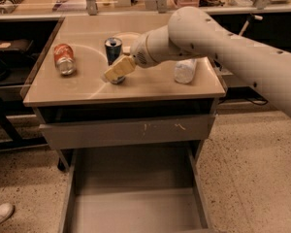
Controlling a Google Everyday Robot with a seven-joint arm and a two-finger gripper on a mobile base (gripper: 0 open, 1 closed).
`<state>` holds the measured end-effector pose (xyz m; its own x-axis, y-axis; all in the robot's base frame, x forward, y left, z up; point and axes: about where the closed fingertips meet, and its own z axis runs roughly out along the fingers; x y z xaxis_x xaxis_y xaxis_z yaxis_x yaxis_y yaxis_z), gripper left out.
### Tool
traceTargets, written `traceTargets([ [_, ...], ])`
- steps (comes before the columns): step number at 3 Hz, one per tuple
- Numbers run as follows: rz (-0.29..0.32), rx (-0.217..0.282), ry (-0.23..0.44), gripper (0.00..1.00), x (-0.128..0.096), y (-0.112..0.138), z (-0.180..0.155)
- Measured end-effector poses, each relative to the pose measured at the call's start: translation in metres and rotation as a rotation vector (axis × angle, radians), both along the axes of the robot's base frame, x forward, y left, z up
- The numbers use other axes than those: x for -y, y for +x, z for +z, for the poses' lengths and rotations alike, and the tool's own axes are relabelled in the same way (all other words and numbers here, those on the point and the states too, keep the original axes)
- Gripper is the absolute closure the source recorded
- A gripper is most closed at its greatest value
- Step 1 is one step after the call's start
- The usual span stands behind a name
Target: Place redbull can into middle drawer
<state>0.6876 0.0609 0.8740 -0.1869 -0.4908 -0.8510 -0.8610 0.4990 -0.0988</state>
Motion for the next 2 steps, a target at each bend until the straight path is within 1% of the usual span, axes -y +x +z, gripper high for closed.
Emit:
traceTargets([
  [1,0.011,-0.027,0.031,0.0,-0.019,0.0008,-0.0159],
  [2,0.012,-0.029,0.032,0.17,-0.0199,0.0008,-0.0166],
])
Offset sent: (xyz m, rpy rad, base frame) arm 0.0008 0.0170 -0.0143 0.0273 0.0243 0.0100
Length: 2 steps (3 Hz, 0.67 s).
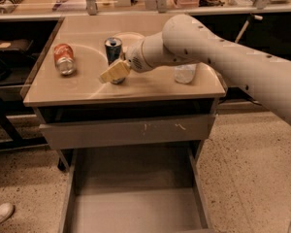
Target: Place redbull can into middle drawer
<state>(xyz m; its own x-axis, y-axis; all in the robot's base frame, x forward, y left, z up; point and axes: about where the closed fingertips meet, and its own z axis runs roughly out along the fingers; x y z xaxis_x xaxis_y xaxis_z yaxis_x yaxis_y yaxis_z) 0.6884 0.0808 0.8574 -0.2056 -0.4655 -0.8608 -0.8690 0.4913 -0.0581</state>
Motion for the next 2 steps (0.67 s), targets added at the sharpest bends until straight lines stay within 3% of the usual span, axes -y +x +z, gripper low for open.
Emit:
traceTargets([
  [2,0.0,0.0,0.0,0.64,-0.0001,0.0,0.0],
])
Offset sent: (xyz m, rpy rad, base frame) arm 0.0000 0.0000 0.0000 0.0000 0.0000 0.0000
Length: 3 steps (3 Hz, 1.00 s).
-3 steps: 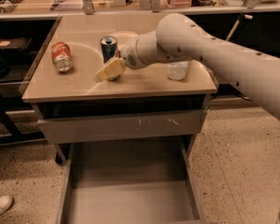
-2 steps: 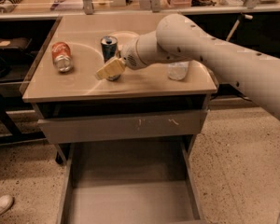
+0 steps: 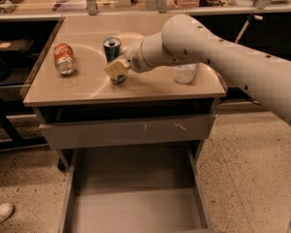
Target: Place redbull can into middle drawer
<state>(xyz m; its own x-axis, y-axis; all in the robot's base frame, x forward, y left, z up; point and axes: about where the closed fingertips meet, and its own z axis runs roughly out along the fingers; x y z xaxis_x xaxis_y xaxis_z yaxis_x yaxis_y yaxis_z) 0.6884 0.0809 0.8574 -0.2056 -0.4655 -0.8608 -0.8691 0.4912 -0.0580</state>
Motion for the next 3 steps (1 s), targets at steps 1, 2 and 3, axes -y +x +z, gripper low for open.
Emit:
traceTargets([
  [1,0.0,0.0,0.0,0.87,0.0,0.0,0.0],
  [2,0.0,0.0,0.0,1.0,0.0,0.0,0.0],
  [3,-0.009,-0.026,-0.008,1.0,0.005,-0.019,-0.003],
])
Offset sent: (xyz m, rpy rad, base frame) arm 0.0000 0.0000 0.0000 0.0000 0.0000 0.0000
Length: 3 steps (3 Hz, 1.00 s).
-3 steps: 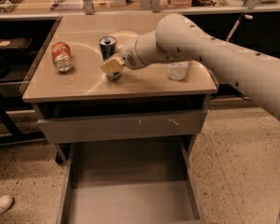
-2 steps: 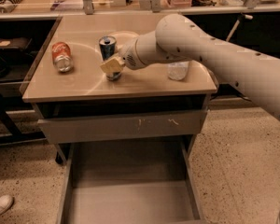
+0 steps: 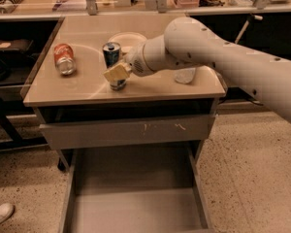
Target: Place redbull can into middle drawer
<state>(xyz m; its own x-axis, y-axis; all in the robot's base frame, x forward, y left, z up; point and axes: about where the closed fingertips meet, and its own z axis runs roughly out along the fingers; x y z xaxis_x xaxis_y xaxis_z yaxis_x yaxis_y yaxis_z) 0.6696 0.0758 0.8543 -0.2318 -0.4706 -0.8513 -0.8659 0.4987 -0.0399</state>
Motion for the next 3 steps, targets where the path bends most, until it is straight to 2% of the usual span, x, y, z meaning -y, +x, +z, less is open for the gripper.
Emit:
traceTargets([
  [2,-0.135,-0.075,-0.01,1.0,0.034,-0.07,-0.006],
  [3,-0.135,-0.075,-0.01,1.0,0.034,-0.07,-0.006],
])
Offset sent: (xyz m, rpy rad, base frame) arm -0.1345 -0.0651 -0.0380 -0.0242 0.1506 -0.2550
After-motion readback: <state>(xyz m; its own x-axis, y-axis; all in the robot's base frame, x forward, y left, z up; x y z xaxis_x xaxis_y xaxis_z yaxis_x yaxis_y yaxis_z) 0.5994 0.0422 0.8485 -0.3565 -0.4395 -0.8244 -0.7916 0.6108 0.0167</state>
